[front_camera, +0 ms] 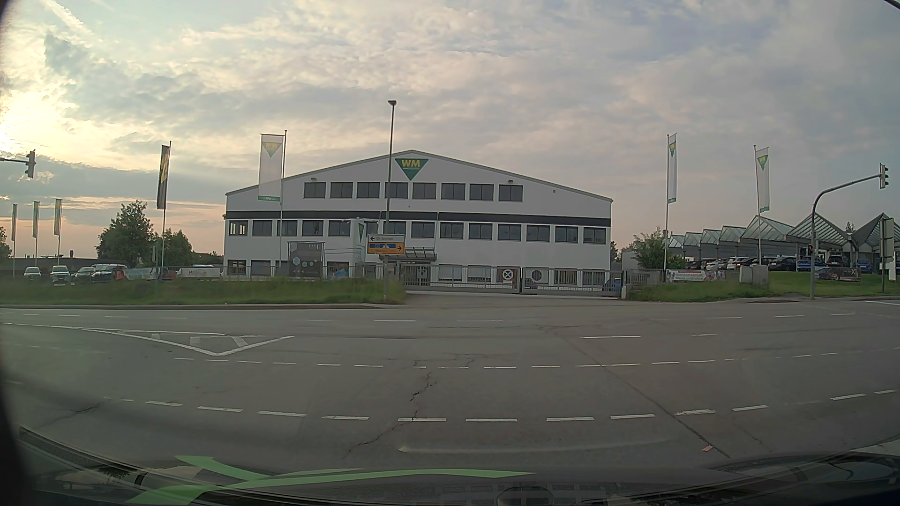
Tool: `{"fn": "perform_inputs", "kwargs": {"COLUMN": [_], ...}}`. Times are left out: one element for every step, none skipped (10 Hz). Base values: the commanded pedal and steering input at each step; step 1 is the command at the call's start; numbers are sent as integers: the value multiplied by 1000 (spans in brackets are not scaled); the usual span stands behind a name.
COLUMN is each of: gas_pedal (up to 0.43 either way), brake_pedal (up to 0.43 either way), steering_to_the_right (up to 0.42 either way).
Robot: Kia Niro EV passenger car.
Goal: Follow the waypoints while adhering to traffic rules and regulations
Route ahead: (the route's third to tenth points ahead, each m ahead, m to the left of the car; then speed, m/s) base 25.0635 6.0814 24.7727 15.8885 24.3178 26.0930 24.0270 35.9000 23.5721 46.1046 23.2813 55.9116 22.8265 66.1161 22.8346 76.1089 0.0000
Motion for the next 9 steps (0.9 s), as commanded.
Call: {"fn": "perform_inputs", "kwargs": {"gas_pedal": [0, 0, 0, 0, 0, 0, 0, 0, 0], "brake_pedal": [384, 384, 384, 384, 384, 384, 384, 384, 384], "steering_to_the_right": [-25, -25, -25, -25, -25, -25, -25, -25, -25]}}
